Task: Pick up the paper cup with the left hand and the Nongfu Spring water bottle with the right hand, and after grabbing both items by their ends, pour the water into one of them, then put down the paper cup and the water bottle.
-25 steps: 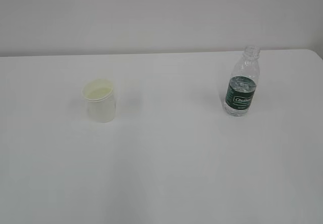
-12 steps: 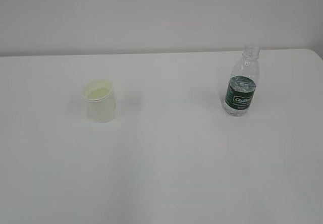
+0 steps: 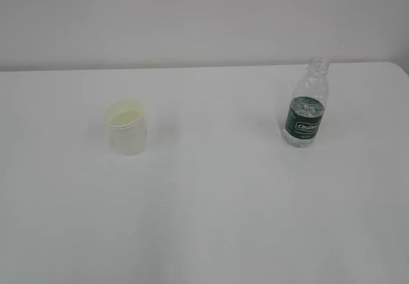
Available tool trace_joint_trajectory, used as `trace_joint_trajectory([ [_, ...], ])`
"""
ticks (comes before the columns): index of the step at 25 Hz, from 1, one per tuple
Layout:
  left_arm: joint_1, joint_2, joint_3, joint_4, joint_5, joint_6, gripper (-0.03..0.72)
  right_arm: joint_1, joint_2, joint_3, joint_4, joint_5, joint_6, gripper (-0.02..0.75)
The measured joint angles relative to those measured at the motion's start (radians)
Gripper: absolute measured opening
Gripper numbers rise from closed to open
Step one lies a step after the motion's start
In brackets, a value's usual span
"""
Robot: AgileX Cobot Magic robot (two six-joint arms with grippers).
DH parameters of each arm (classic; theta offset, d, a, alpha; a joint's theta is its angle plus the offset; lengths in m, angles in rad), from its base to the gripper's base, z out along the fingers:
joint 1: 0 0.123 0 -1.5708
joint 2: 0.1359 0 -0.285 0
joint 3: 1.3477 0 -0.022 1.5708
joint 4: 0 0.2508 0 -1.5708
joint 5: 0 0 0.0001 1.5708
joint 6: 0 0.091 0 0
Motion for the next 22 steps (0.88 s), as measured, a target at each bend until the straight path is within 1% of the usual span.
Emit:
trace_joint_trajectory([
  [9,0.000,0.000,0.033,0.008,-0.092,0.000,0.471,0.000,0.000,0.017,-0.006,-0.029,0.000,0.553],
  [22,0.000,0.000,0.039,0.010,-0.108,0.002,0.469,0.000,0.000,0.017,-0.006,-0.032,0.000,0.552],
])
